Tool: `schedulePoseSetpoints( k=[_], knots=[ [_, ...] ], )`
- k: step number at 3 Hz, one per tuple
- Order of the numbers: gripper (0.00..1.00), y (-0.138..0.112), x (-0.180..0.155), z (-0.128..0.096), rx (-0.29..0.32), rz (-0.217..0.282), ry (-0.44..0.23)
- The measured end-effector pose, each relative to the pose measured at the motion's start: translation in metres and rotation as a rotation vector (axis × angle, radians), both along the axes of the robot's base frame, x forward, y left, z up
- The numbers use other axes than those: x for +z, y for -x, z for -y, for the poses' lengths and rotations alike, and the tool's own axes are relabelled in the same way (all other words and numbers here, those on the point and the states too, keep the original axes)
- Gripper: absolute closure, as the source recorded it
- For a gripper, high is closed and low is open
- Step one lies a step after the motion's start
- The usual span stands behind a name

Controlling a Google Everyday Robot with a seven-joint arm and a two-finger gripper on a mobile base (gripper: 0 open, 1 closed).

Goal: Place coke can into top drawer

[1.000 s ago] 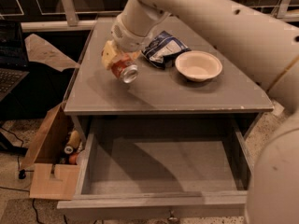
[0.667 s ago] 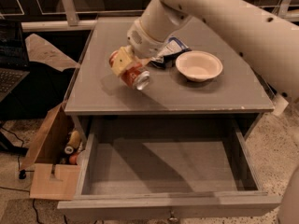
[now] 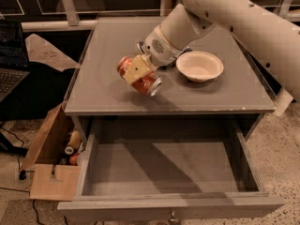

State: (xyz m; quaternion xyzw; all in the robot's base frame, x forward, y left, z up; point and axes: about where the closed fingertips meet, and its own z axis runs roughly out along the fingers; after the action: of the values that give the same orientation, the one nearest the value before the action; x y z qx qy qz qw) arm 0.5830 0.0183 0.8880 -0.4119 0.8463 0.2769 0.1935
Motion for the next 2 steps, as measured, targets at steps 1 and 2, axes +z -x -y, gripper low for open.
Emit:
schedulePoseSetpoints(
  k=[1,2],
  knots=[
    [1.00,0.020,0.001,-0.014,0.142,0.020,0.051],
    [1.00,0.066,0.006,-0.003,0.288,0.075,0.090]
  ],
)
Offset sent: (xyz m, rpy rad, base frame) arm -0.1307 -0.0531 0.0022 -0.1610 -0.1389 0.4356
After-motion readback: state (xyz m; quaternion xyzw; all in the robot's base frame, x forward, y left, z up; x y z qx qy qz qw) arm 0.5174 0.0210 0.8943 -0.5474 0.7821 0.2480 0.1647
